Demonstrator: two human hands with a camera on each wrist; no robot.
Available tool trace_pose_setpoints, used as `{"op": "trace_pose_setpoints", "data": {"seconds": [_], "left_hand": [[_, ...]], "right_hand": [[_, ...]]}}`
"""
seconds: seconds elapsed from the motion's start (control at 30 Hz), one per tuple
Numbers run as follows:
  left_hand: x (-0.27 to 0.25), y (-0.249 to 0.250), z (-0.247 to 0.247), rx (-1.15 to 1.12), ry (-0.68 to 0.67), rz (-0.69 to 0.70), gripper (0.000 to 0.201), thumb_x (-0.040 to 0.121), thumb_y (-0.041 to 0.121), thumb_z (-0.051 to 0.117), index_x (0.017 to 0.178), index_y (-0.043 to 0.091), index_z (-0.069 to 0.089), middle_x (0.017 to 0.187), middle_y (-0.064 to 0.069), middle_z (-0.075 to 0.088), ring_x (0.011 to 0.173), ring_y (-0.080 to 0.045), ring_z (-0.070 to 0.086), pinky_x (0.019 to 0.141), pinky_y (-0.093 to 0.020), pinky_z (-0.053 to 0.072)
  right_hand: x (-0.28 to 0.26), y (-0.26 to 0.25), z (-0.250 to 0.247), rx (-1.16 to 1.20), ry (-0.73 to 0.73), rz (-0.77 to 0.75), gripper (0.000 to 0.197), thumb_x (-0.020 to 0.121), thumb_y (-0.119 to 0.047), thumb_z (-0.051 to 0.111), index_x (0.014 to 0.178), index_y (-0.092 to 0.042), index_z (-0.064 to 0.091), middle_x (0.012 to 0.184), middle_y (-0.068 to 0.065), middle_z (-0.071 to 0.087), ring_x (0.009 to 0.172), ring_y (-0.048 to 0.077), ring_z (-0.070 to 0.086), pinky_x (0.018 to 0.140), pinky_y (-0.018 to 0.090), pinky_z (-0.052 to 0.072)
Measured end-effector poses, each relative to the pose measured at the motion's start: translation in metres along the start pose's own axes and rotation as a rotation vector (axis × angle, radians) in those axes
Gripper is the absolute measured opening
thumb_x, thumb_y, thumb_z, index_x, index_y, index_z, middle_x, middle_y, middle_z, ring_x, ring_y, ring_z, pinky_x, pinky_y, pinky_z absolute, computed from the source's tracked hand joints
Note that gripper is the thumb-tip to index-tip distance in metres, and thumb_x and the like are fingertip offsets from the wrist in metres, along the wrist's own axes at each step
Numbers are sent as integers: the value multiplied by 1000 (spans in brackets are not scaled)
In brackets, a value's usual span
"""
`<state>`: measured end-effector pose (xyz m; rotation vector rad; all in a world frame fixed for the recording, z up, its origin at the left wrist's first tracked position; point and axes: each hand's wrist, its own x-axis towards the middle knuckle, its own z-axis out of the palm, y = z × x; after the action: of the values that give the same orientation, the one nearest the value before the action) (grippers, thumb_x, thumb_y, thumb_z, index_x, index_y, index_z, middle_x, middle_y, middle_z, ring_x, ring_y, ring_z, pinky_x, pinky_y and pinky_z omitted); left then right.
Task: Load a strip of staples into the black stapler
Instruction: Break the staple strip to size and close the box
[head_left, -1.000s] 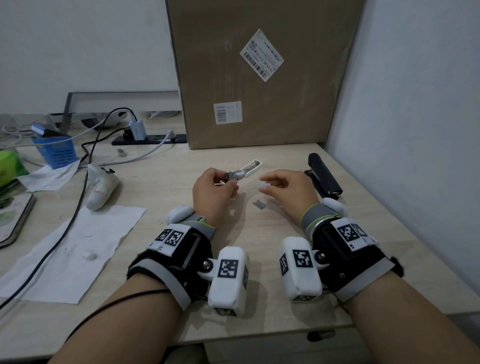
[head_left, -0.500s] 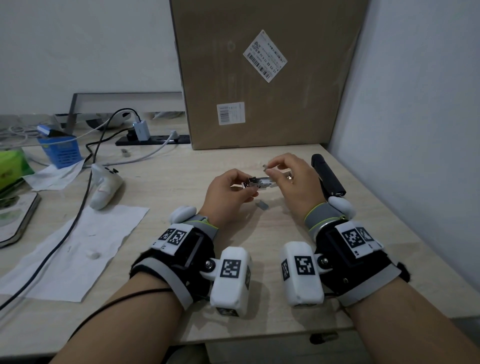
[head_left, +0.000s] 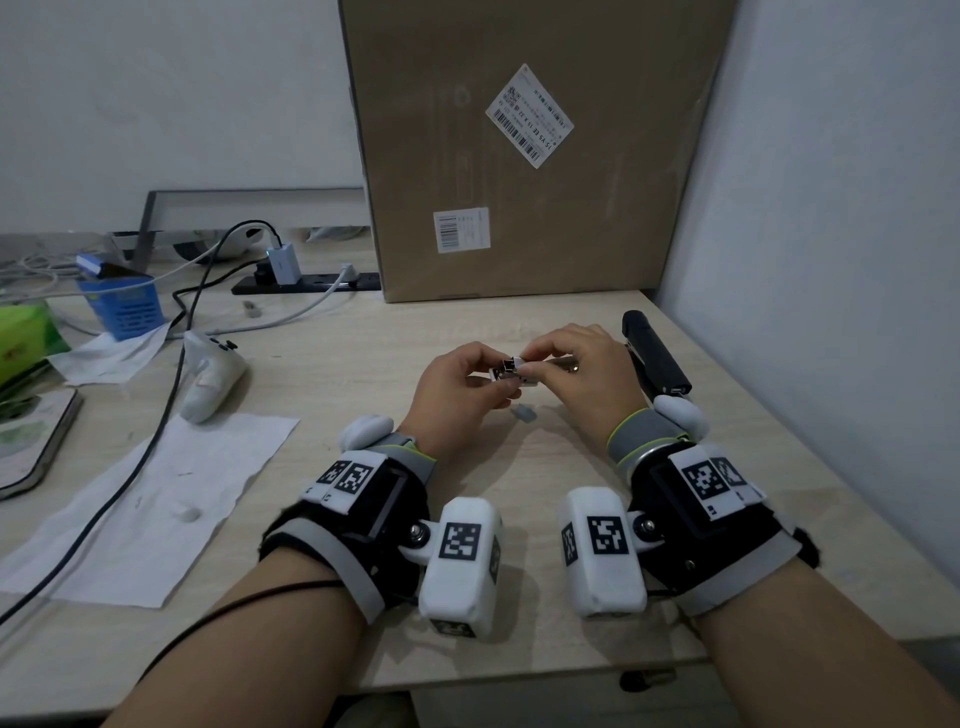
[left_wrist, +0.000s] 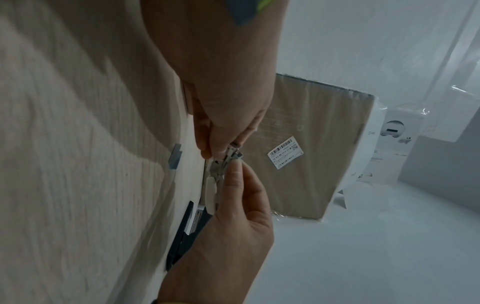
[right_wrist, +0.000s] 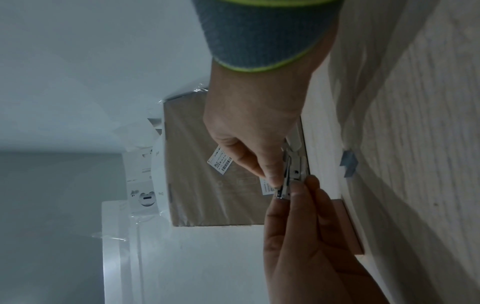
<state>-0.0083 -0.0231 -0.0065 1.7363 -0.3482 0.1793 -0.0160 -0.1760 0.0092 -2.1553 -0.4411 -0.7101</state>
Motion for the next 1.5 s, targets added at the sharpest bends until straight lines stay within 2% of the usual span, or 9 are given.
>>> {"op": "trace_pose_setpoints", "data": {"seconds": [0.2,0.33,0.53,0.63,0.77,0.87,0.93,1.3,1.5], "left_hand": [[0,-1,0,22,-3,13,14,79,-2,67,92,2,63,83,-11,66,63,-5,68,67,-23,58],[-1,-1,-1,56,-9,20,16,78,-1,68,93,-3,64,84,-12,67,75,-22,70,77,-37,58],[-1,1,-1,66,-21,19,15,77,-1,69,92,0,65,85,-12,68,82,-33,71,81,-41,58],[-2,0,-1,35,-17,-1,16,77,-1,69,93,-2,65,87,-13,68,80,-29,71,82,-41,57],[-2,0,-1,0,-15,-7,14,79,-1,68,92,-2,65,83,-11,67,73,-16,70,80,-36,58],[-1,-2,-1,-49,-9,-22,14,81,0,67,93,-3,63,84,-10,66,66,-6,70,77,-29,58],[0,-2,0,-83,-6,-31,13,81,1,67,92,-3,63,84,-11,65,64,-5,70,74,-25,58],[2,-4,1,-181,-1,-64,13,82,-1,65,94,-5,61,89,-16,65,64,-6,70,71,-20,58],[0,-4,2,-190,12,-77,22,81,1,67,98,-12,60,93,-20,67,68,-8,69,75,-22,58]], "right_hand": [[0,-1,0,19,-23,9,5,74,-20,73,78,-17,73,70,-22,54,87,15,52,78,38,48],[-1,-2,0,61,-28,36,6,71,-18,75,77,-15,74,71,-18,57,90,19,55,79,43,50],[-1,-1,1,64,-23,42,8,69,-18,77,77,-16,75,77,-6,66,93,20,53,79,41,50],[-1,0,0,58,-33,40,9,71,-18,76,79,-17,76,80,-7,67,95,18,53,78,25,47],[0,1,2,40,-26,38,15,71,-20,76,87,-17,75,87,-2,72,94,14,51,80,27,46],[0,2,3,38,-7,12,19,71,-19,76,90,-19,75,91,-2,73,95,10,49,79,8,37],[0,1,4,34,-3,-1,17,71,-18,76,87,-20,76,91,-3,72,96,10,49,79,5,34],[-2,0,4,-16,-13,-37,17,75,-27,70,90,-33,74,107,-9,67,106,16,47,96,49,39],[-3,0,5,-32,-19,-79,20,73,-34,62,89,-33,74,105,-8,69,106,17,49,94,52,39]]}}
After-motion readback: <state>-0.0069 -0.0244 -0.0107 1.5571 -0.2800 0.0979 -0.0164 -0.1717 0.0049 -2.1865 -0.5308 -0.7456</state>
